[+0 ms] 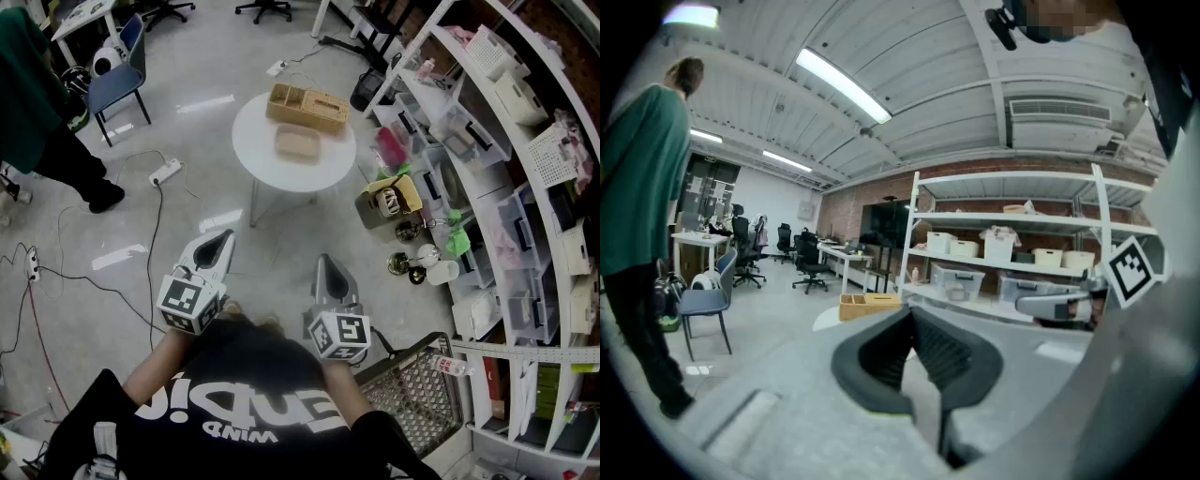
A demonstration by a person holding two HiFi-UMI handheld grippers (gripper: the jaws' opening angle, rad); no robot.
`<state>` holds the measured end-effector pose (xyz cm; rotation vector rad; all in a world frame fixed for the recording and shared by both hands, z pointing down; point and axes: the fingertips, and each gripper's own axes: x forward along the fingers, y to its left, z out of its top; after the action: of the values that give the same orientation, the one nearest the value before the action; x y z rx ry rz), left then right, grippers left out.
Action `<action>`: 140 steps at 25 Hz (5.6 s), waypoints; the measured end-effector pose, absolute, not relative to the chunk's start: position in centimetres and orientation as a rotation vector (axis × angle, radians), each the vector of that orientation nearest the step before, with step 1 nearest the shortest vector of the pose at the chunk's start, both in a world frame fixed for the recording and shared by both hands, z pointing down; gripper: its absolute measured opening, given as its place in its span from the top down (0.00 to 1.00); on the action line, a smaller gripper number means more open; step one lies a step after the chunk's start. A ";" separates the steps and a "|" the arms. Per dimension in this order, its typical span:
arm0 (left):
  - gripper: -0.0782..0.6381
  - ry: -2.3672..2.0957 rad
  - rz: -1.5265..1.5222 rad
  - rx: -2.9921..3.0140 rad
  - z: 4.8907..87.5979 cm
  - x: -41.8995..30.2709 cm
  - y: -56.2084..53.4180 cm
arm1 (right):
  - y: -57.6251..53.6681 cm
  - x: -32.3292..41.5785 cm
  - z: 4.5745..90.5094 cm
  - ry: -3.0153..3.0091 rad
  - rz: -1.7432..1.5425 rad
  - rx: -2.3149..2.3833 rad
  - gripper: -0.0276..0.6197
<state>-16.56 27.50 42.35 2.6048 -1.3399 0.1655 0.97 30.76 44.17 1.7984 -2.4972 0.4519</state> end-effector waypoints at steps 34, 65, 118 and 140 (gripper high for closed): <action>0.89 -1.248 0.147 2.634 46.6 -16.4 10.4 | 16.0 2.3 47.2 -2.408 0.472 1.941 0.96; 0.89 -1.488 0.203 2.447 46.0 -5.5 -16.6 | -14.3 13.4 47.1 -2.575 0.577 1.591 0.96; 0.51 -0.926 0.595 2.120 70.4 -5.5 -29.3 | -21.4 13.3 49.1 -2.340 0.652 1.836 0.96; 0.53 -0.809 0.628 2.051 73.7 -3.8 -29.9 | -20.9 14.8 50.6 -2.265 0.690 1.860 0.96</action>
<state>-3.76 -29.85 73.71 2.0511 -0.8093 0.6278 14.78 -20.87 50.59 1.8601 -2.2649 0.6901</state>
